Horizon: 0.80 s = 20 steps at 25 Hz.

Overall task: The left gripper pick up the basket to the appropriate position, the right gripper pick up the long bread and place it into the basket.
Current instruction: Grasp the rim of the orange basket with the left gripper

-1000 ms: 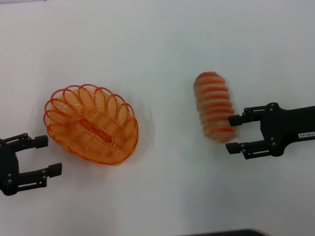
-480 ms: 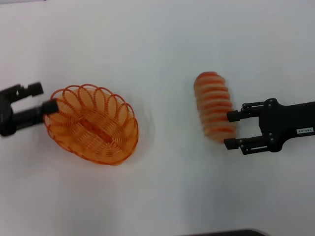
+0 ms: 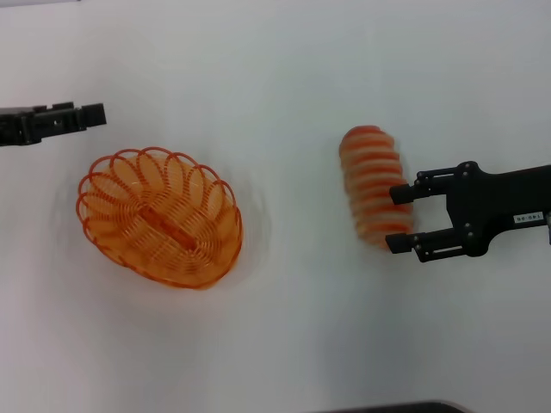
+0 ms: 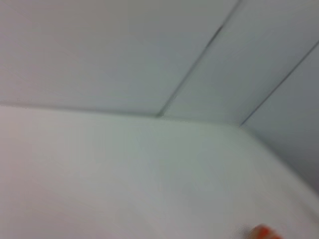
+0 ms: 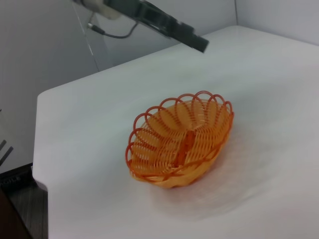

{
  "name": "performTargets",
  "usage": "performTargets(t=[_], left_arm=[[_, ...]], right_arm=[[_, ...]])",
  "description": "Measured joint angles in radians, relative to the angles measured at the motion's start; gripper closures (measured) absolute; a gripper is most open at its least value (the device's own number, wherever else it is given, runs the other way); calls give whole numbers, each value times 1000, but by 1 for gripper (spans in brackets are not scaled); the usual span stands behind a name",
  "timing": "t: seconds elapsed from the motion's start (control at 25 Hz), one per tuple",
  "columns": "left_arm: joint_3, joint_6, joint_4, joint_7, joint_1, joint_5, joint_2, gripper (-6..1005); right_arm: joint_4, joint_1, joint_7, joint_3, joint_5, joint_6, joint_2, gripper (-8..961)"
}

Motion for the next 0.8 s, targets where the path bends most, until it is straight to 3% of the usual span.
performTargets(t=[0.12,0.32,0.6,0.8], left_arm=[[79,-93,43,-111,-42,127,9,219],[201,-132,87,-204,-98,286,9,220],[305,-137,112,-226,-136,355,7,220],[404,-170,114,-236,-157,426,-13,219]], right_arm=[[-2,7,0,0,0,-2,-2,187],[-6,17,8,0,0,-8,-8,186],[-7,23,14,0,0,-5,-9,186],[-7,27,14,4,0,-2,-10,186]])
